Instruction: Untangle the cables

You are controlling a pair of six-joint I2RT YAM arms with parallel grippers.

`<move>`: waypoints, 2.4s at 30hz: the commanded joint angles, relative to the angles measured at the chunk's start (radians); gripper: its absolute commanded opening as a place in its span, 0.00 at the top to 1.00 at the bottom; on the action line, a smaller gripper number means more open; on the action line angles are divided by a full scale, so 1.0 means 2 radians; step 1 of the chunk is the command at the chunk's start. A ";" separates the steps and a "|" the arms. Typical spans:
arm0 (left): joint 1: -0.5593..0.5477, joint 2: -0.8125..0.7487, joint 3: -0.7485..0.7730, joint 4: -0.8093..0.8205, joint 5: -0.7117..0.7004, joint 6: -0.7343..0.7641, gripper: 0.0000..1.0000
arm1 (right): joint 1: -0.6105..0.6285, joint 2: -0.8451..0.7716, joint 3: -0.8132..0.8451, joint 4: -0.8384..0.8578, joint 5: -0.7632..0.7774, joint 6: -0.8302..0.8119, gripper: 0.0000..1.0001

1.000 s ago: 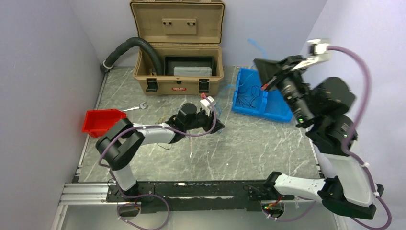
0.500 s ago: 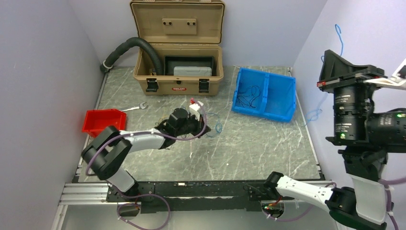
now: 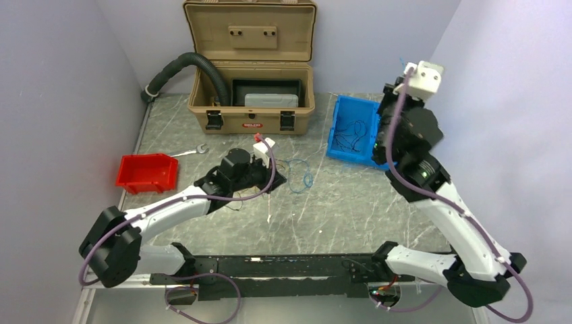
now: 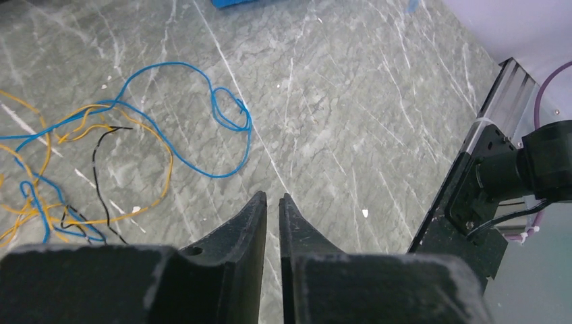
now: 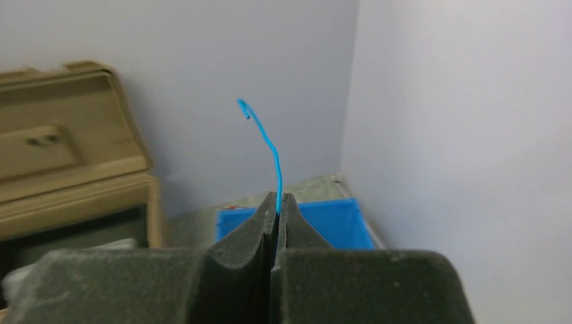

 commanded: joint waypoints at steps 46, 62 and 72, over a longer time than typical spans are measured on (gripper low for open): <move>0.128 -0.201 0.028 -0.261 -0.206 -0.106 0.09 | -0.344 0.188 0.247 -0.302 -0.397 0.246 1.00; 0.129 -0.181 0.036 -0.252 -0.165 -0.094 0.09 | -0.420 0.248 0.290 -0.315 -0.394 0.261 1.00; 0.128 -0.166 0.030 -0.223 -0.128 -0.093 0.09 | -0.425 0.240 0.180 -0.297 -0.366 0.288 0.41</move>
